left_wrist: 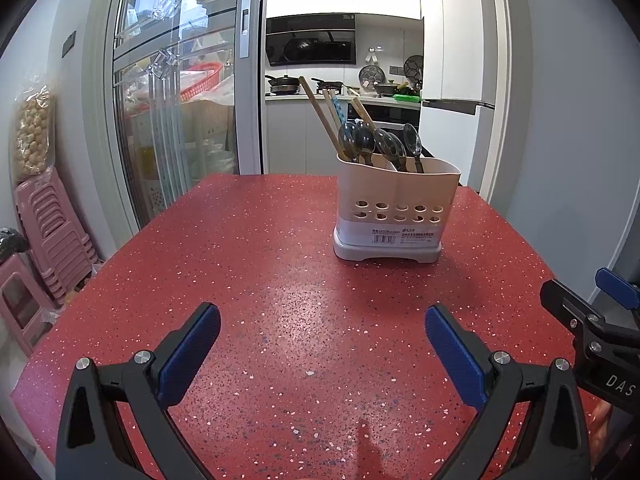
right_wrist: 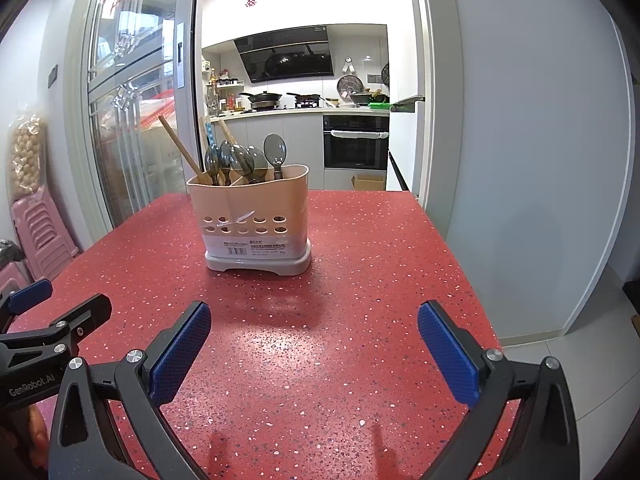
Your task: Organize utensils
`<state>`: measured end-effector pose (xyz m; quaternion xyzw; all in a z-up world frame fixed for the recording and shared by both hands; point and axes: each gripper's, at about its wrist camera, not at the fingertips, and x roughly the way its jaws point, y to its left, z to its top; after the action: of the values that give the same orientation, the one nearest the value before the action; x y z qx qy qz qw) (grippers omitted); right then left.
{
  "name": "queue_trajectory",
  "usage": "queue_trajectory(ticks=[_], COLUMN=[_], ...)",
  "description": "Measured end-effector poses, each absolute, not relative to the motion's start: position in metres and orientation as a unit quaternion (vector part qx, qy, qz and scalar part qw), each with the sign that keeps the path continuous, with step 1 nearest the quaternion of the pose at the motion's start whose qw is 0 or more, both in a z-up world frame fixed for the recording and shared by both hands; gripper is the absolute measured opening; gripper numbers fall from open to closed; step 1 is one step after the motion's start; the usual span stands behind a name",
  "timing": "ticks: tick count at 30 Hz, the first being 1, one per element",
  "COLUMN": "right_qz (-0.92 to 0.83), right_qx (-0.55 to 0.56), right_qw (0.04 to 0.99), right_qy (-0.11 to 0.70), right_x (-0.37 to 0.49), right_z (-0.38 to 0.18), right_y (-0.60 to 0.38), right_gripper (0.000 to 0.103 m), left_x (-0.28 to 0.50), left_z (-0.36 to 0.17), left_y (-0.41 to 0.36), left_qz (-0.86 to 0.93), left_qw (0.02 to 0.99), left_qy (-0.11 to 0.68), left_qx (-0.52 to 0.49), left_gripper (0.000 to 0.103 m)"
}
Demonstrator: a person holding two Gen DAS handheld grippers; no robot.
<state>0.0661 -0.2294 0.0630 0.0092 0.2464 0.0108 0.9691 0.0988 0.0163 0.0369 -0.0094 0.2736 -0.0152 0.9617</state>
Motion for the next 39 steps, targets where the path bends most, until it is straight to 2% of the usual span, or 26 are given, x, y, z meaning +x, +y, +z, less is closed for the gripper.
queue_trajectory(ticks=[39], right_qz=[0.008], right_qx=[0.013], right_qw=[0.969], right_qy=[0.248], right_x=[0.0637], right_z=[0.0643], right_y=[-0.2278], right_gripper=[0.103], left_x=[0.1007], left_z=[0.0340], left_y=[0.0168], left_qz=[-0.012], left_qw=[0.959], left_qy=[0.281], left_qx=[-0.011], left_gripper=[0.103])
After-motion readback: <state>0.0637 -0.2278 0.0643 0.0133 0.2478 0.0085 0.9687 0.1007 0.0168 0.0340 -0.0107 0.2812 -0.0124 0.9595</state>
